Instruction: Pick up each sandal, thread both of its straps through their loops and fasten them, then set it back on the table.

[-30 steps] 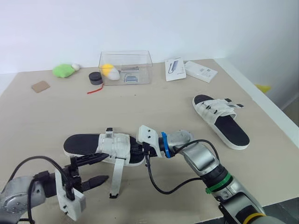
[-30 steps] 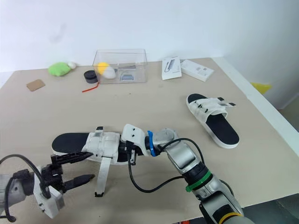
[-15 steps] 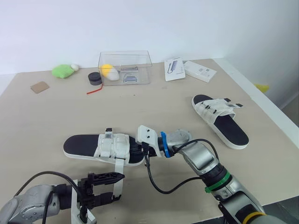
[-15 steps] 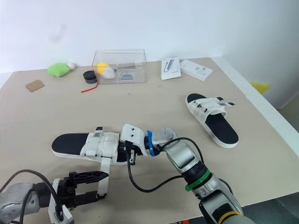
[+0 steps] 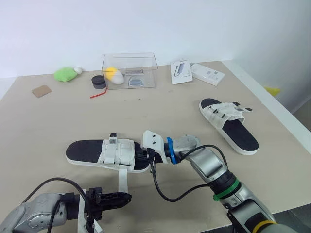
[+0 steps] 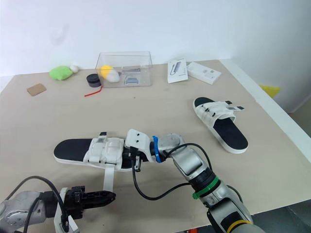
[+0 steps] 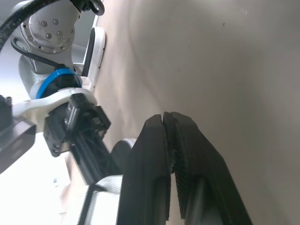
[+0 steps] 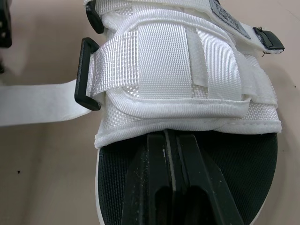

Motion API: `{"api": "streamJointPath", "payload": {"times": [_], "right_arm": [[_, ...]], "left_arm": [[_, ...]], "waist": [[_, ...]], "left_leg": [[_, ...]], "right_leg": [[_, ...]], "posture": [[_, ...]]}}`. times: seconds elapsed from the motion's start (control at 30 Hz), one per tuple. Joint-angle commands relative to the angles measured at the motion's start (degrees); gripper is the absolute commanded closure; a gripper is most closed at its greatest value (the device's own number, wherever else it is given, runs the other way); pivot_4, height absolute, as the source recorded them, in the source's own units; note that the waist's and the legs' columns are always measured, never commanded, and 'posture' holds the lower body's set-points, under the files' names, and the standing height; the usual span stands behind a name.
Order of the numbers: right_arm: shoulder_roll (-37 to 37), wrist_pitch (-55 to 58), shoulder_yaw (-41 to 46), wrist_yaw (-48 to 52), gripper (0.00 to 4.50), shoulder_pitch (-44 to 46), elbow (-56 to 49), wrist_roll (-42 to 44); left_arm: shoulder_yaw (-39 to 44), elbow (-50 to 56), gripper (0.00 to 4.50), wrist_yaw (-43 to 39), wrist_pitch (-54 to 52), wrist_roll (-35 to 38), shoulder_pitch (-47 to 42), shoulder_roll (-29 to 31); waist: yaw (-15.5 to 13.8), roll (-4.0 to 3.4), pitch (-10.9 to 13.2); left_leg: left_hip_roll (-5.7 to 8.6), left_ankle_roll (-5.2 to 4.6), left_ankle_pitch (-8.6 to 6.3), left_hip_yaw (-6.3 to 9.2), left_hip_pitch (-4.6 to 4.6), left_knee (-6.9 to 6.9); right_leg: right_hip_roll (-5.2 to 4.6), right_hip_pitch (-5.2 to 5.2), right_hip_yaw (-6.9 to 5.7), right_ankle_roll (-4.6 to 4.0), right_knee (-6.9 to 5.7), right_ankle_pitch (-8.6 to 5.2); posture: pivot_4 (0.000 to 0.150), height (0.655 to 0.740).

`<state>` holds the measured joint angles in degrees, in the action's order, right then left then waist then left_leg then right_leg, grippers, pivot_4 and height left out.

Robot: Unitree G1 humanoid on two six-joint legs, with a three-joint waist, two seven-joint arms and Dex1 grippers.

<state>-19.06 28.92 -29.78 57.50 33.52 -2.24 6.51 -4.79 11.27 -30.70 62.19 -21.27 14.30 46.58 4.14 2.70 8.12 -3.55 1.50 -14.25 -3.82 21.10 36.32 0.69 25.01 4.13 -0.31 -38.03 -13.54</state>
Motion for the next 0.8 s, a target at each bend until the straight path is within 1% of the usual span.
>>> {"api": "streamJointPath", "payload": {"times": [0.03, 0.1, 0.23, 0.3, 0.37, 0.47, 0.57, 0.67, 0.7, 0.8], "right_arm": [[-1.1, 2.1, -1.9, -0.2, 4.50, -1.5, 2.6, -1.9], [-1.1, 2.0, -2.0, -0.1, 4.50, -1.5, 2.7, -2.0], [-0.9, 1.9, -2.0, -0.2, 4.50, -1.3, 3.0, -2.0], [-0.8, 1.9, -2.0, -0.3, 4.50, -1.3, 3.1, -2.1], [-0.6, 1.9, -2.0, -0.4, 4.50, -1.2, 3.2, -2.1], [-0.2, 1.7, -2.1, -0.6, 4.50, -1.0, 3.6, -2.2], [0.3, 1.2, -2.3, -0.9, 4.50, -0.7, 4.1, -2.4], [0.7, 1.2, -2.6, -1.0, 4.50, -0.5, 4.4, -2.7], [0.9, 1.2, -2.6, -1.1, 4.50, -0.4, 4.6, -2.8], [1.0, 1.9, -2.9, -1.4, 4.50, -0.4, 4.9, -3.1]], "left_arm": [[-2.4, 6.9, 4.43, -1.4, -9.5, 13.1, -1.0, 1.8], [-3.1, 10.5, 4.43, -2.9, -17.0, 20.6, -2.5, 2.7], [-3.1, 15.2, 4.43, -5.5, -30.1, 32.9, -4.7, 3.8], [-2.6, 17.9, 4.43, -7.6, -41.3, 44.0, -6.5, 5.8], [-1.5, 20.0, 4.43, -9.2, -50.3, 51.9, -8.0, 7.5], [0.9, 19.4, 4.43, -11.7, -63.6, 65.8, -11.5, 10.0], [2.9, 16.5, 4.43, -14.4, -71.9, 71.4, -15.5, 9.8], [4.6, 13.0, 4.43, -14.9, -81.4, 78.6, -21.8, 8.4], [5.0, 12.1, 4.43, -15.4, -83.7, 79.9, -23.3, 7.9], [5.2, 8.5, 4.43, -17.5, -87.4, 79.2, -27.9, 6.1]], "waist": [[0.0, 0.00, 0.0], [0.0, -0.01, 0.0], [0.1, -0.02, 0.0], [0.1, -0.01, 0.0], [0.1, 0.03, 0.0], [0.1, 0.05, 0.1], [0.1, 0.04, 0.1], [0.2, 0.07, 0.1], [0.2, 0.09, 0.1], [0.2, 0.08, 0.1]], "left_leg": [[0.00, 0.00, 0.00, 0.01, 0.01, 0.01], [0.00, 0.00, 0.00, 0.03, 0.01, 0.03], [-0.02, -0.03, 0.02, 0.06, 0.01, 0.03], [-0.02, -0.03, 0.02, 0.06, 0.01, 0.03], [-0.05, -0.03, 0.02, 0.09, 0.05, 0.03], [-0.02, -0.03, 0.02, 0.12, 0.04, 0.04], [0.03, -0.03, 0.02, 0.17, 0.04, 0.09], [0.01, -0.03, 0.02, 0.20, 0.03, 0.09], [-0.03, -0.03, 0.03, 0.21, 0.03, 0.10], [-0.07, -0.03, 0.03, 0.28, 0.02, 0.10]], "right_leg": [[0.00, 0.00, 0.00, 0.00, 0.00, 0.00], [0.02, 0.00, -0.01, 0.02, -0.01, 0.01], [0.13, -0.02, 0.00, 0.04, -0.02, 0.03], [0.27, -0.01, 0.01, 0.03, -0.02, 0.02], [0.35, -0.01, 0.02, 0.03, -0.02, 0.01], [0.40, -0.01, 0.04, 0.02, -0.02, 0.01], [0.52, -0.01, 0.00, 0.02, -0.02, 0.01], [0.64, -0.01, 0.03, -0.01, -0.02, 0.02], [0.72, 0.00, 0.03, -0.07, -0.02, 0.05], [0.86, -0.01, 0.07, -0.14, -0.04, 0.07]], "posture": [[0.150, 0.7400], [0.150, 0.7400], [0.150, 0.7400], [0.150, 0.7400], [0.150, 0.7400], [0.150, 0.7400], [0.150, 0.7400], [0.150, 0.7400], [0.150, 0.7400], [0.150, 0.7400]]}}
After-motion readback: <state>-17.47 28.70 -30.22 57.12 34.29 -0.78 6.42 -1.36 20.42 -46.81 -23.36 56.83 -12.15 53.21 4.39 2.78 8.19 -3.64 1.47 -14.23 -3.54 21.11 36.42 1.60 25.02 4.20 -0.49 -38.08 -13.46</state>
